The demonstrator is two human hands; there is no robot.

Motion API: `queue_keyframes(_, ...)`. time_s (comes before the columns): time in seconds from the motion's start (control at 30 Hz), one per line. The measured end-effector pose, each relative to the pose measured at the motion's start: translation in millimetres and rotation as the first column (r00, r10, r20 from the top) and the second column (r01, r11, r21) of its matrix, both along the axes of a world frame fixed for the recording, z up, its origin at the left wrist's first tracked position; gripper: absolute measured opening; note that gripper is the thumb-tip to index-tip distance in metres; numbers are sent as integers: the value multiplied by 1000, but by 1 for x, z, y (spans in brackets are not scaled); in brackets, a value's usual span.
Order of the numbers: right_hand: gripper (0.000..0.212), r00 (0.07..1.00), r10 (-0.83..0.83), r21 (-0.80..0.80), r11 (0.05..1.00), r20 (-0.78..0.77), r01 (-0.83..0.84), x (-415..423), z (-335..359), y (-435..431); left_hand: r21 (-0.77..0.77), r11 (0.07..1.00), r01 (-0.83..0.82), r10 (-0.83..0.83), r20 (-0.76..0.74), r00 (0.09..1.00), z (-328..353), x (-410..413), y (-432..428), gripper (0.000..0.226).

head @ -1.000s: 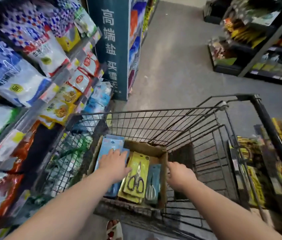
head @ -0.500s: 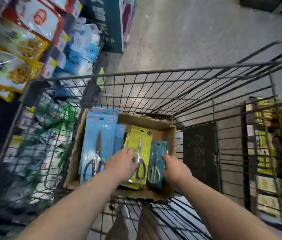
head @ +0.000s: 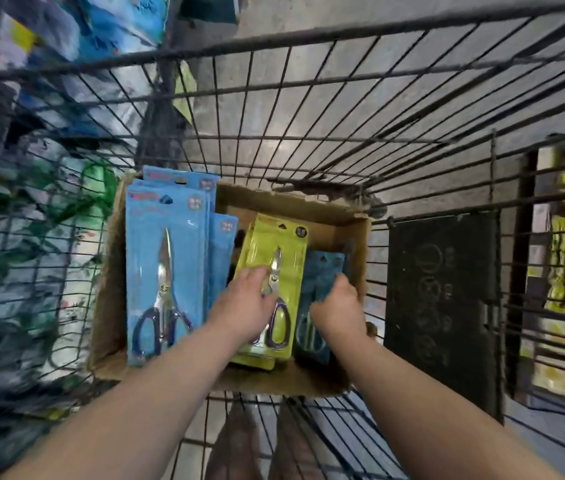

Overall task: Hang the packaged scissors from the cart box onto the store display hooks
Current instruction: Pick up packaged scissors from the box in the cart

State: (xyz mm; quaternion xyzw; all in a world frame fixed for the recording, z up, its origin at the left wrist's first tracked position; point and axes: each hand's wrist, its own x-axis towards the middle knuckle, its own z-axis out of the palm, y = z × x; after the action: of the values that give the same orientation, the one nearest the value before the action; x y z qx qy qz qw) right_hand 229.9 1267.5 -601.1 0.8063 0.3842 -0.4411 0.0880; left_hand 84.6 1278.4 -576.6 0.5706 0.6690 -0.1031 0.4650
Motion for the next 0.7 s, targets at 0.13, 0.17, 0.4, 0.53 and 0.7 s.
queue_keyframes(0.13, 60, 991, -126, -1, 992, 35, 126, -7, -4, 2, -8, 999, -49, 49, 30, 998, -5, 2, -3, 46)
queue_keyframes(0.17, 61, 987, -160, 5, 987, 32, 160, -9, -6, 3, -7, 998, -55, 55, 38, 998, -5, 2, -3, 46)
queue_keyframes(0.4, 61, 998, -26, 2, 1000, 52, 26, -10, -9, 9, -6, 995, -102, 102, 91, 991, -7, -1, -5, 45)
queue_keyframes(0.53, 70, 962, 259, 14, 965, 85, -261, 2, -15, 32, -4, 994, -108, 108, 102, 989, -11, -2, -7, 45)
queue_keyframes(0.7, 61, 886, 449, -122, 891, 114, -436, 12, -25, 52, -5, 992, -124, 123, 116, 986, -16, -2, -10, 45)
